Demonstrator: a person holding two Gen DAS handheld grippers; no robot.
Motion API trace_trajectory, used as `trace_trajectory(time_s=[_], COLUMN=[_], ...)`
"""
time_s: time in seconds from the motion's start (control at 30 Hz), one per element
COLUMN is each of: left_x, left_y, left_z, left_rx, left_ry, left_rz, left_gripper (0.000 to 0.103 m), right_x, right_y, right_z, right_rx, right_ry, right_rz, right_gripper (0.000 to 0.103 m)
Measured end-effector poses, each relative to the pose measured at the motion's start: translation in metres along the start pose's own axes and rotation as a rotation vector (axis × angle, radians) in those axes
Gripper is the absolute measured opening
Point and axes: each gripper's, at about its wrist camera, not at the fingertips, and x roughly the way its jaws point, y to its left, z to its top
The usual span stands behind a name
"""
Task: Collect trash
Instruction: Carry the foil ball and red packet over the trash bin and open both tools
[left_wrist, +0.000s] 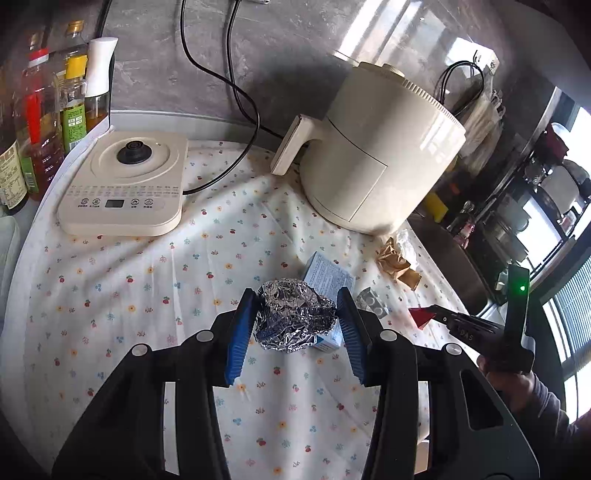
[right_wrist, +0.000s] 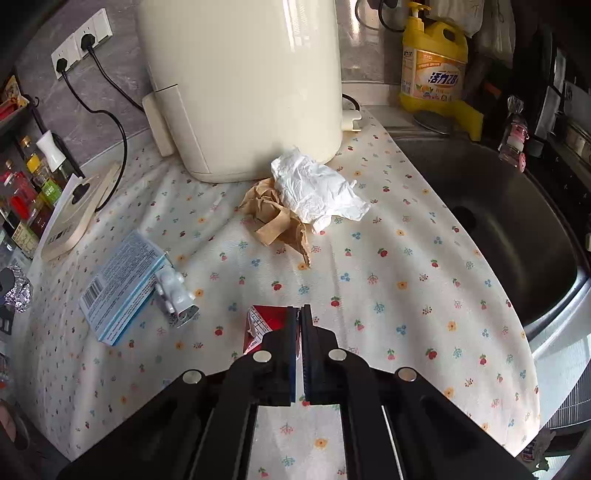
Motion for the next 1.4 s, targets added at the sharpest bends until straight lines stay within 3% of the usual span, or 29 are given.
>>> trace_trajectory(time_s=[0.17,0.5,0.7,1.0,1.4], left_x=[-0.009,0.013,0.025,0.044,0.052], left_y=[0.001,0.007,-0.006,-0.077,-0.204], left_z=[-0.007,-0.003,0.011,-0.001,-0.094], left_rx=[-0.009,-0.013,0.046,0.162,0.343], left_ry=[-0.015,0.022,0.030,0.101,0.270], left_rz=[-0.014,-0.054,-0.094,-0.226,-0.398], left_gripper=[0.045,0.045,0.045,0.045,0.045], right_x=[-0.019,-0.027,-0.045,-0.104,-0.180], right_y=[0.002,0.014,0.016,-0.027,-0.116], right_z=[-0.006,-0.004,-0.002,-0.044,-0.167], right_rx=[0.004,-0.002,0.037,0.132,0.290], right_ry=[-0.027,-0.055,-0.080,-0.090,-0.033], right_rz=[0.014,0.010,0.008,-0.047,-0.145], right_gripper=[0.003,0.003,0.003,0.003,0.003])
